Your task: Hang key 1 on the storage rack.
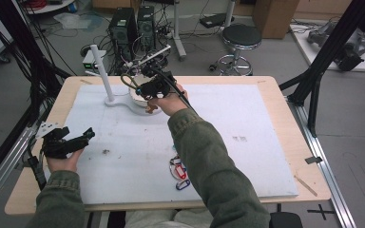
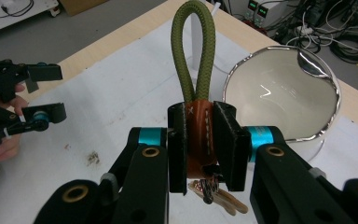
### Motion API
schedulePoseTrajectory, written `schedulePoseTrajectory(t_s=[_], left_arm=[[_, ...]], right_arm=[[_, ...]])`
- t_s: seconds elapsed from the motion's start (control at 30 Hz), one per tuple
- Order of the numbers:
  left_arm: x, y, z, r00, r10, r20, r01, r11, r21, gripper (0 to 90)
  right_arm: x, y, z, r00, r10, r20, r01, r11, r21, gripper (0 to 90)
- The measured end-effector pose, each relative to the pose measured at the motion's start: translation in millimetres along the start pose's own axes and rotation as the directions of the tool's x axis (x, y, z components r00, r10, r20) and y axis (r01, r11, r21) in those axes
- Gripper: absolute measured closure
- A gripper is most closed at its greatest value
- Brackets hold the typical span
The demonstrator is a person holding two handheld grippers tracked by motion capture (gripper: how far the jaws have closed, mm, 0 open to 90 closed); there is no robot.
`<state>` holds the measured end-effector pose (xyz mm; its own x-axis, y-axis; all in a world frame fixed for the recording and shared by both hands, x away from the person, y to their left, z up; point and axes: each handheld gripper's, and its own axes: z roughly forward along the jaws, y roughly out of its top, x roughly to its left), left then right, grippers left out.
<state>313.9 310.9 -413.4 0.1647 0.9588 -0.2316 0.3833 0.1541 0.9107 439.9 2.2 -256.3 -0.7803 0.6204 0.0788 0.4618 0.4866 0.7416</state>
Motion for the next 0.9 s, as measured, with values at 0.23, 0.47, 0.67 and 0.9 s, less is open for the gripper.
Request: schedulePoseTrajectory(t_s=[0.23,0.47,0.67,0.9], left_arm=[[0.7,0.0,0.5,1.0,-0.004,-0.002,0.004,1.0,-0.001,1.7],[0.0,-0.2,1.0,1.0,0.0,0.003,0.0,1.0,0.004,1.7],[0.7,-0.1,1.4,1.0,-0.003,0.004,0.003,1.0,0.001,1.7],[2.0,0.1,1.4,1.0,-0.008,0.003,0.008,1.0,-0.004,1.7]], right_arm=[[5.8,10.7,14.2,0.9999,0.0,-0.017,0.0,1.0,0.011,75.6],[16.1,24.4,30.1,0.9991,-0.011,-0.04,0.012,1.0,0.02,75.7],[18.3,32.5,45.4,0.9989,-0.004,-0.047,0.006,0.999,0.043,75.6],[20.3,47.0,54.7,0.9992,-0.01,-0.038,0.012,0.999,0.048,75.7]])
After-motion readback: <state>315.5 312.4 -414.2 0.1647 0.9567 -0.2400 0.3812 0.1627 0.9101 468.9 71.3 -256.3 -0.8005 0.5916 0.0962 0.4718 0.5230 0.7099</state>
